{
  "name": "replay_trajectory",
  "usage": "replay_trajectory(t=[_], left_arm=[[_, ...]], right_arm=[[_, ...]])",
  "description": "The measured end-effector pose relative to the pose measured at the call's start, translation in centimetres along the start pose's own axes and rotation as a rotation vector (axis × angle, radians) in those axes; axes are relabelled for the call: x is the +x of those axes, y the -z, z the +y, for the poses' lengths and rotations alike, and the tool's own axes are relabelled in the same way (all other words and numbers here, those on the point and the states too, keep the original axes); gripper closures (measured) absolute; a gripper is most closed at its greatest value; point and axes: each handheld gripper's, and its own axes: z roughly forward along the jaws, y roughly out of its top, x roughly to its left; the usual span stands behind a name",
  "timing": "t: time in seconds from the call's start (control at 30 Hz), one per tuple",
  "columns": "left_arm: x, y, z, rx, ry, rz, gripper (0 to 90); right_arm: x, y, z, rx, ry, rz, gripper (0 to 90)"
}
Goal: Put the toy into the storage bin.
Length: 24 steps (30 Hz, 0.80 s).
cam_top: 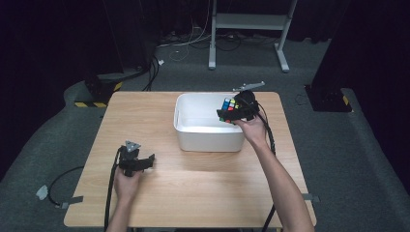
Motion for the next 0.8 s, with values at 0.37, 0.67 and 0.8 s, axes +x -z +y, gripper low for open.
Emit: replay_trajectory(t=[0.37,0.67,0.8], left_arm=[[0.0,0.0,0.0,0.000,0.000,0.000,20.0],[0.0,0.0,0.0,0.000,-0.001,0.000,20.0],[0.0,0.0,0.0,0.000,0.000,0.000,20.0]], right_arm=[[-0.4,1.0,-0.9,-0.014,-0.008,-0.004,14.9],[-0.7,1.7,-1.5,-0.018,-0.010,-0.007,14.9],[-0.7,2.0,-1.8,-0.019,-0.010,-0.010,14.8]])
